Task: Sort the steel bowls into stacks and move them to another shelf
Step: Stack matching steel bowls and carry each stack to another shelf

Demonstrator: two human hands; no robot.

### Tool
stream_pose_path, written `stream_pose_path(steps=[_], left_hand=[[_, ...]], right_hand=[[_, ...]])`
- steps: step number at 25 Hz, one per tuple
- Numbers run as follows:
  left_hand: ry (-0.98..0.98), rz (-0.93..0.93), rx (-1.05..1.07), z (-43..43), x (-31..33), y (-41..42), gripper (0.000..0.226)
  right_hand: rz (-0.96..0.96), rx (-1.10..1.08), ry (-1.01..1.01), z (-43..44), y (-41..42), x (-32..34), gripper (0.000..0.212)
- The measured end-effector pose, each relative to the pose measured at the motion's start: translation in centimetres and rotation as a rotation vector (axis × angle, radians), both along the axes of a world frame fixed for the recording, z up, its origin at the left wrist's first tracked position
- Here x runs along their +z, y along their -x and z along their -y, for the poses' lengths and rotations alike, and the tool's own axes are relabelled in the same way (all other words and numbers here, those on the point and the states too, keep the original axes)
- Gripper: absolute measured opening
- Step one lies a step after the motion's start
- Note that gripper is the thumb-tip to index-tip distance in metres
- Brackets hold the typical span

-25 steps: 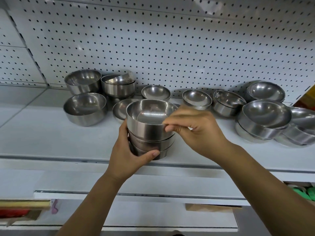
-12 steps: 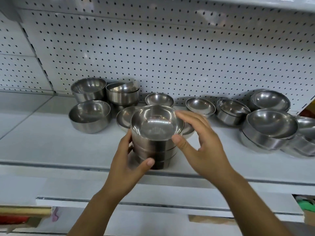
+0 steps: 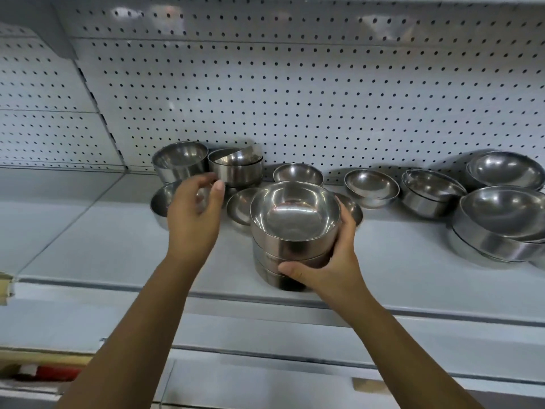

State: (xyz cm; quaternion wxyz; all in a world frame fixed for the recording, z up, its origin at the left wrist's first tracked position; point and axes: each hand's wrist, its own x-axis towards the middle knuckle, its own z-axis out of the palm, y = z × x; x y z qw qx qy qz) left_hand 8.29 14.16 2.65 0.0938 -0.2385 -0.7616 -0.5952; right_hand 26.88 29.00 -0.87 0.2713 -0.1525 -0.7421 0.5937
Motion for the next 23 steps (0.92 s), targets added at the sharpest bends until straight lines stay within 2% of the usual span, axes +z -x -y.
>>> stream_pose_path(steps=[5, 8, 11, 16, 23], left_hand=[[0.303, -0.194, 0.009, -2.7, 2.1, 5.0, 0.035], [0.488, -0.217, -0.019, -5.0, 2.9, 8.0, 0.042], [0.588, -0.214, -0.024, -7.3, 2.6, 9.8, 0.036], [0.509, -0.193, -0.021, -9.1, 1.9, 10.6, 0.027], [0.217, -0.164, -0.057, -7.2, 4.1, 8.0, 0.014]], right_hand=[[0.024, 0.000, 0.005, -0.3, 0.1, -1.7, 0.118], [0.030, -0.021, -0.011, -0.4, 0.2, -2.1, 0.118], [0.038, -0.046, -0.019, -0.4, 0.2, -2.2, 0.118], [0.037, -0.073, -0.022, -0.6, 0.2, -2.4, 0.119], [0.023, -0.062, -0.019, -0.5, 0.3, -2.3, 0.116]])
